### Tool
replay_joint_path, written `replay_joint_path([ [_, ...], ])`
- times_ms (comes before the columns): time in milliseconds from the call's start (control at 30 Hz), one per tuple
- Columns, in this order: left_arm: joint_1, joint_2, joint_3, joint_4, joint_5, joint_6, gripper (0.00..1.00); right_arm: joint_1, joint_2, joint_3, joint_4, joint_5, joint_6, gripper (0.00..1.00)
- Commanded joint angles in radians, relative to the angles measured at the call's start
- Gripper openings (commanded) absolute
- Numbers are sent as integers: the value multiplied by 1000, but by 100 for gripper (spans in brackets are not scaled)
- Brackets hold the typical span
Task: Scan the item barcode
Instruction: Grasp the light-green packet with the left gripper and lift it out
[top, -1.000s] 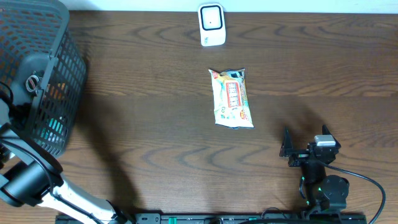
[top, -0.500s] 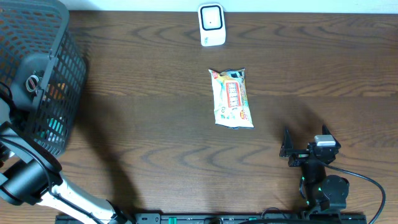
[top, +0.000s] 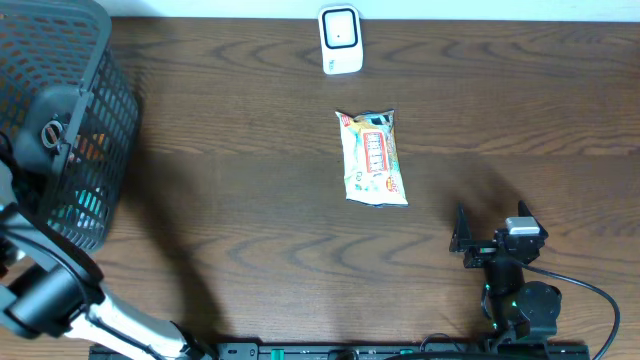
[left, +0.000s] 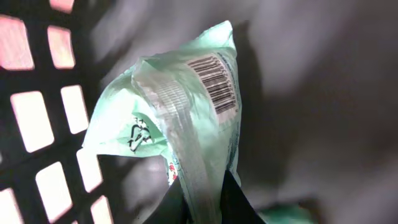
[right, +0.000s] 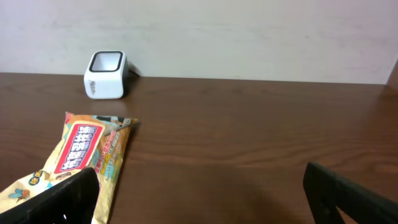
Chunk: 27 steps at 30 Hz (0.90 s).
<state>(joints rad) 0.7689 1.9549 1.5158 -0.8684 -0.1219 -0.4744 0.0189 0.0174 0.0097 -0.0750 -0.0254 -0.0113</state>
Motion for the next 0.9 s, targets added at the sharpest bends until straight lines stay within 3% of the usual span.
replay_joint_path([
  [0, 4, -146, 25, 31, 168, -34, 8, 6, -4, -3, -2, 8, 3, 99],
  [233, 4, -359, 25, 158, 404, -119, 8, 6, -4, -3, -2, 8, 3, 99],
  [500, -3, -556, 25, 189, 447, -294, 8, 6, -4, -3, -2, 8, 3, 99],
  [733, -88, -645, 25, 324, 595, -255, 8, 6, -4, -3, -2, 8, 3, 99],
  [867, -221, -643, 25, 360, 715, -180, 8, 6, -4, -3, -2, 8, 3, 99],
])
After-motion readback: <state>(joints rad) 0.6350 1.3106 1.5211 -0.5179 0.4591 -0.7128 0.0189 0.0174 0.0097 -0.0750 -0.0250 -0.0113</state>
